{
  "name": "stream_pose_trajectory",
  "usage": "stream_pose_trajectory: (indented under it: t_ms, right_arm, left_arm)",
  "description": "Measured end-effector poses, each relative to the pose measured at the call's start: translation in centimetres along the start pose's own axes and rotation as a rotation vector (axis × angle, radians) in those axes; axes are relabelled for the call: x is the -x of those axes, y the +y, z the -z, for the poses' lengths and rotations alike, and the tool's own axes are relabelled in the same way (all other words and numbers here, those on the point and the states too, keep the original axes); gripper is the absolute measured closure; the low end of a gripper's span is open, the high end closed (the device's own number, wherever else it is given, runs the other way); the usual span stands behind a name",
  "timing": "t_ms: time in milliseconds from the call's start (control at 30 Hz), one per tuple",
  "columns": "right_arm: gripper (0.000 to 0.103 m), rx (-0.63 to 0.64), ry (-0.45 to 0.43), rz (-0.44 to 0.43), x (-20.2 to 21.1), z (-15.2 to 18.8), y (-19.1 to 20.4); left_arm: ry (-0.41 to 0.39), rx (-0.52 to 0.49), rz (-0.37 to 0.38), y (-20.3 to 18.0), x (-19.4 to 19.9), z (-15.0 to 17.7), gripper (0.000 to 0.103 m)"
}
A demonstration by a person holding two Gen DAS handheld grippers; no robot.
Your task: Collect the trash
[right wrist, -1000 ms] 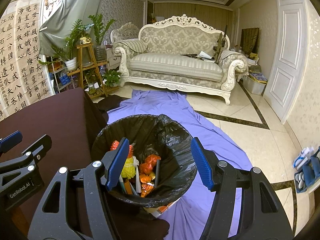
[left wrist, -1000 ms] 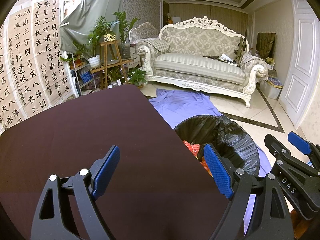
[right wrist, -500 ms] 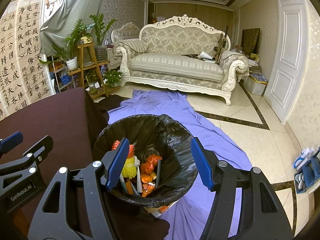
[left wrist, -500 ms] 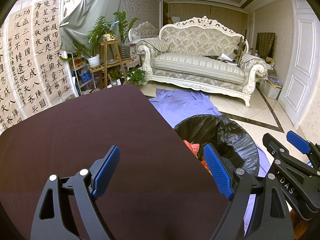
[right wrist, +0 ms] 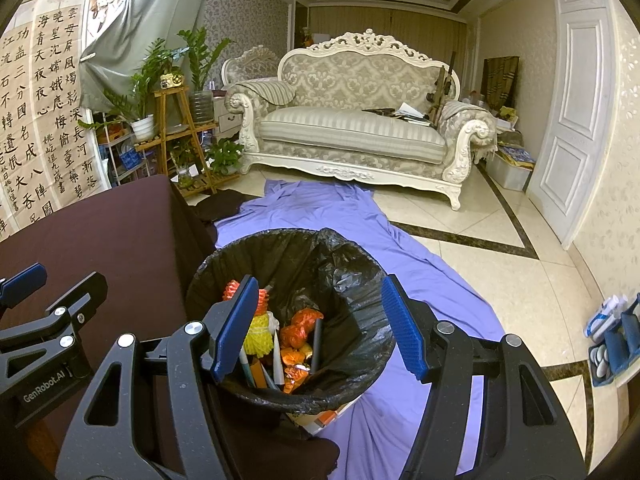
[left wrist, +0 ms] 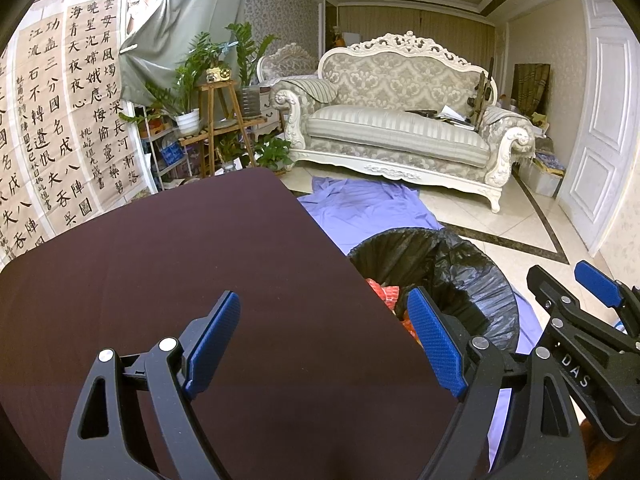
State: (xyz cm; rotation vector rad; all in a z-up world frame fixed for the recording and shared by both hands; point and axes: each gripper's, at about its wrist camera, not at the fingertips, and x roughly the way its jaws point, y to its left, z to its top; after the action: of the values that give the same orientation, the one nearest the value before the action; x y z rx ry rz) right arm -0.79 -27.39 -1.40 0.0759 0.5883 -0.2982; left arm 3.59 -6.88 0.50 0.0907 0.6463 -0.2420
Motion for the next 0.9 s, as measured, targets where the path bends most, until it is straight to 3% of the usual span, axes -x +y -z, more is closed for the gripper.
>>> stream_pose_trajectory:
  t_ms: [900]
  right_arm:
    - [0.041, 0.003, 0.0, -0.001, 0.13, 0.13, 0.14]
  left_arm:
    - [-0.045, -0.046, 0.006, -0.46, 0.91, -0.7, 0.02]
